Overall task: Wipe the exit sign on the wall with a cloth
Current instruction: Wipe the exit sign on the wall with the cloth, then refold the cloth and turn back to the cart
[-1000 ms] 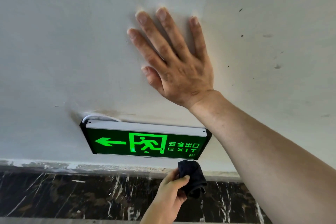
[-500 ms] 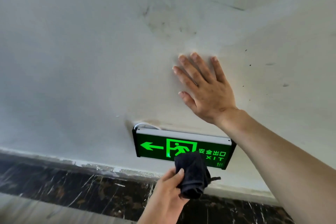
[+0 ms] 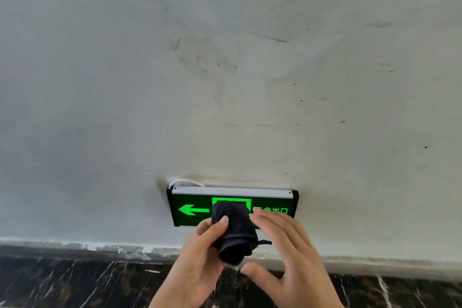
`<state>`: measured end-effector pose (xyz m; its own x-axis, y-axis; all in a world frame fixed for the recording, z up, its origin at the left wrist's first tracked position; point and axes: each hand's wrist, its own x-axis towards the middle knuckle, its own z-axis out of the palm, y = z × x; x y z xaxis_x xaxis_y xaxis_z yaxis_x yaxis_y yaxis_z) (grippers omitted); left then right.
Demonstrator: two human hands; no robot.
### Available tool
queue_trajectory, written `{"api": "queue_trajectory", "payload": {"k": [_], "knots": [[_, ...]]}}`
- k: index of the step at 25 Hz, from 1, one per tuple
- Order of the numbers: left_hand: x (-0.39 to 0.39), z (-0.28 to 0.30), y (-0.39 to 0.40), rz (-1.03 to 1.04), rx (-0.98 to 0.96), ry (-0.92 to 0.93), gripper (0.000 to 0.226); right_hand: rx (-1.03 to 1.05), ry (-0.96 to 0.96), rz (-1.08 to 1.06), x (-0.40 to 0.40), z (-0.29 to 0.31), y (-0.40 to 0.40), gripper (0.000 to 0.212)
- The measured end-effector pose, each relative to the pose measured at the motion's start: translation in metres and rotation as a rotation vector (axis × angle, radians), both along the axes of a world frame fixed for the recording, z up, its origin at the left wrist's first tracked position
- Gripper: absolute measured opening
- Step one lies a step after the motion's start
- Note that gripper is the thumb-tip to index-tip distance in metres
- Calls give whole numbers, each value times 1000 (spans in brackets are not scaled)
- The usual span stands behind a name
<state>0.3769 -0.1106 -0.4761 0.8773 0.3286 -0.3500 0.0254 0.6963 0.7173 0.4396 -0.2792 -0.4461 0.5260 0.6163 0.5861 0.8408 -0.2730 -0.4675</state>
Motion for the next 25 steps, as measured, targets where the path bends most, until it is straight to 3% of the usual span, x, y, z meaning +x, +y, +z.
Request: {"api": "queue_trajectory", "payload": {"k": [4,9,12,17,20,25], "knots": [[2,15,-8,-68,134,44,67,-113,65,7,-7,5,-1,81],[-4,70,-8,-124,214,68,49,-40,441,-70,-15,54,-3,75],[-12,127,-5,-157,264,66,40,65,606,-111,-16,113,-9,52],[-20,240,-15,-254,314,144,53,269,1068,-97,-14,230,-24,27],[-32,316,-21,-258,304,203,53,403,1350,-87,-12,312,-38,21],[-52,433,-26,-248,335,164,26,458,1573,-78,-11,419,-67,23]]}}
